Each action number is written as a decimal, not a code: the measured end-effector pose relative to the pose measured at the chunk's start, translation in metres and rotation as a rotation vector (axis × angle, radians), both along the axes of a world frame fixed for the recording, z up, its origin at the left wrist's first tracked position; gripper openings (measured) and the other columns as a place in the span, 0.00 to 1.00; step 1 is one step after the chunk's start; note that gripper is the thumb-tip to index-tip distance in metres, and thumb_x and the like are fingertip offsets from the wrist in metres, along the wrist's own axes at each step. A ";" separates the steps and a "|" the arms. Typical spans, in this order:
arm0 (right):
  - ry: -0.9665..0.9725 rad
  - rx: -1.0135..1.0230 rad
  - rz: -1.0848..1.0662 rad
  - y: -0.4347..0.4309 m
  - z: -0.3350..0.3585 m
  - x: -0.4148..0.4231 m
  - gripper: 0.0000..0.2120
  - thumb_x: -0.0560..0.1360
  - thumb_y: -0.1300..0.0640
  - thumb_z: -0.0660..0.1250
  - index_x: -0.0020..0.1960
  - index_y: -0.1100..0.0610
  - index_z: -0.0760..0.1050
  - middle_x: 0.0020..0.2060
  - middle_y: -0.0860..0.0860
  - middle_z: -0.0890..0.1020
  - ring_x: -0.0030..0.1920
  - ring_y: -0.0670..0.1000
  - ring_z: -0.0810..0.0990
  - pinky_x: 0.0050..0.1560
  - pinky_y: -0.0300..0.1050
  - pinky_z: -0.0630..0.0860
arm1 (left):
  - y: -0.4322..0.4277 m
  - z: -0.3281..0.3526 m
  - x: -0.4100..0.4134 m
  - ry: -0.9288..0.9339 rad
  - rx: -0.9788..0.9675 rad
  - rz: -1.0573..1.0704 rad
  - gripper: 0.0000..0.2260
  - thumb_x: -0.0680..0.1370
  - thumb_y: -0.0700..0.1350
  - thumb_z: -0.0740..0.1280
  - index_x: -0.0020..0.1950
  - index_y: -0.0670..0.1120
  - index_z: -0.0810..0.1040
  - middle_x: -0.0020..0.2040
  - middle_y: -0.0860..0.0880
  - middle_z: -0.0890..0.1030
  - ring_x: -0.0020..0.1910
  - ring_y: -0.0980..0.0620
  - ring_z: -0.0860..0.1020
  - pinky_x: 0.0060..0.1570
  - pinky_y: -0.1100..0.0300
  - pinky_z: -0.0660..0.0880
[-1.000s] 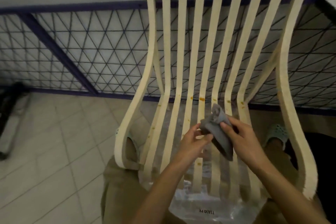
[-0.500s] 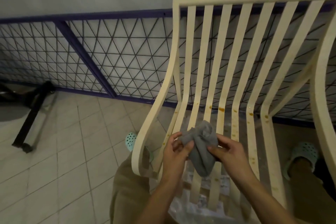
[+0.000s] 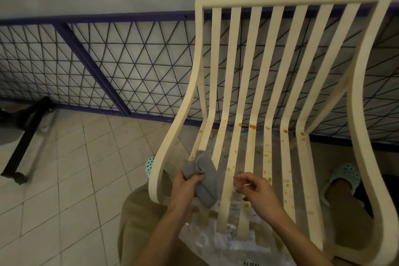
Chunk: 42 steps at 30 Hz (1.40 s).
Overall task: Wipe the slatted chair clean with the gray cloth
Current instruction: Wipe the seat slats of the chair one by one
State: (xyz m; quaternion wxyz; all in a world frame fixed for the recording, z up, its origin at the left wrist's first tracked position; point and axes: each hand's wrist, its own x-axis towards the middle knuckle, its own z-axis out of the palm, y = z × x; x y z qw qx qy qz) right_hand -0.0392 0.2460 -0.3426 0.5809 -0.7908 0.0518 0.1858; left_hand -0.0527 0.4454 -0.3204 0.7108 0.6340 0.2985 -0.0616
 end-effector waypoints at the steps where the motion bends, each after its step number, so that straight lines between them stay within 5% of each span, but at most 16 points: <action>1: 0.009 -0.025 0.006 -0.002 -0.006 0.000 0.09 0.78 0.60 0.67 0.51 0.47 0.81 0.47 0.46 0.84 0.48 0.47 0.82 0.51 0.50 0.81 | 0.005 -0.002 0.003 -0.003 0.047 0.033 0.08 0.75 0.38 0.70 0.52 0.47 0.78 0.45 0.46 0.82 0.51 0.43 0.80 0.52 0.49 0.78; 5: 0.097 -0.038 0.005 -0.006 -0.021 0.015 0.09 0.79 0.60 0.65 0.48 0.48 0.80 0.44 0.49 0.84 0.47 0.51 0.83 0.50 0.55 0.80 | 0.018 -0.005 0.010 -0.009 0.231 0.033 0.06 0.79 0.38 0.64 0.53 0.47 0.73 0.43 0.52 0.77 0.50 0.49 0.77 0.42 0.64 0.71; 13: 0.064 -0.220 0.071 -0.010 -0.044 0.063 0.09 0.79 0.58 0.63 0.55 0.53 0.80 0.50 0.49 0.82 0.50 0.49 0.81 0.52 0.53 0.80 | 0.014 -0.015 -0.011 -0.020 0.175 0.114 0.09 0.79 0.39 0.63 0.57 0.50 0.69 0.47 0.54 0.75 0.46 0.57 0.73 0.54 0.54 0.69; 18: 0.023 -0.135 0.082 -0.006 -0.029 0.034 0.08 0.78 0.60 0.66 0.51 0.49 0.81 0.47 0.46 0.83 0.48 0.45 0.81 0.49 0.44 0.78 | 0.013 -0.023 -0.015 -0.025 0.291 -0.028 0.12 0.78 0.41 0.67 0.56 0.56 0.72 0.50 0.57 0.78 0.51 0.59 0.76 0.53 0.59 0.74; 21: 0.026 -0.024 0.204 0.012 -0.013 0.005 0.12 0.79 0.57 0.67 0.59 0.44 0.76 0.52 0.43 0.81 0.52 0.41 0.79 0.53 0.38 0.77 | 0.002 -0.024 -0.012 -0.024 0.229 -0.122 0.12 0.78 0.42 0.67 0.54 0.59 0.73 0.52 0.57 0.79 0.52 0.59 0.77 0.49 0.63 0.76; 24: -0.024 0.026 0.253 0.033 -0.010 -0.011 0.19 0.77 0.52 0.69 0.66 0.42 0.69 0.57 0.38 0.76 0.57 0.39 0.76 0.58 0.37 0.77 | -0.018 -0.020 -0.009 0.032 0.063 -0.147 0.07 0.80 0.46 0.63 0.56 0.54 0.76 0.54 0.51 0.81 0.55 0.51 0.79 0.56 0.51 0.78; 27: -0.147 -0.108 0.225 0.039 -0.022 -0.012 0.24 0.76 0.51 0.70 0.71 0.51 0.69 0.62 0.41 0.71 0.60 0.40 0.72 0.63 0.35 0.71 | -0.027 -0.016 -0.009 0.131 -0.106 -0.142 0.13 0.82 0.52 0.57 0.59 0.50 0.77 0.56 0.47 0.82 0.55 0.48 0.81 0.57 0.45 0.78; 30: -0.215 -0.242 0.243 0.034 -0.032 -0.005 0.20 0.77 0.55 0.68 0.67 0.55 0.73 0.63 0.43 0.69 0.58 0.42 0.69 0.60 0.30 0.65 | -0.023 -0.021 -0.017 0.165 -0.141 -0.195 0.15 0.82 0.53 0.55 0.60 0.49 0.77 0.56 0.48 0.83 0.55 0.50 0.82 0.52 0.52 0.80; 32: -0.255 -0.273 0.285 0.036 -0.036 -0.001 0.12 0.76 0.60 0.68 0.60 0.57 0.78 0.58 0.48 0.75 0.53 0.45 0.74 0.55 0.35 0.70 | -0.013 -0.026 -0.026 0.181 -0.130 -0.212 0.15 0.82 0.53 0.57 0.60 0.49 0.78 0.55 0.48 0.83 0.55 0.51 0.82 0.49 0.55 0.80; 35: -0.308 -0.263 0.332 0.043 -0.042 0.003 0.08 0.75 0.64 0.66 0.52 0.58 0.80 0.50 0.51 0.79 0.48 0.49 0.77 0.50 0.44 0.73 | 0.007 -0.035 -0.035 0.156 -0.074 -0.223 0.13 0.81 0.51 0.61 0.61 0.50 0.79 0.57 0.50 0.83 0.57 0.51 0.80 0.49 0.56 0.79; 39: -0.367 -0.298 0.369 0.062 -0.040 0.014 0.12 0.75 0.65 0.64 0.58 0.59 0.78 0.65 0.52 0.76 0.62 0.52 0.75 0.65 0.44 0.70 | 0.024 -0.052 -0.046 0.091 0.174 -0.118 0.11 0.80 0.41 0.63 0.58 0.55 0.76 0.58 0.52 0.79 0.55 0.54 0.79 0.50 0.60 0.78; 42: -0.414 -0.332 0.448 0.085 -0.041 0.016 0.18 0.73 0.69 0.62 0.60 0.60 0.79 0.68 0.54 0.76 0.66 0.54 0.75 0.70 0.46 0.68 | 0.024 -0.061 -0.051 0.089 0.336 -0.078 0.13 0.81 0.42 0.61 0.63 0.55 0.71 0.57 0.56 0.77 0.54 0.58 0.76 0.53 0.62 0.74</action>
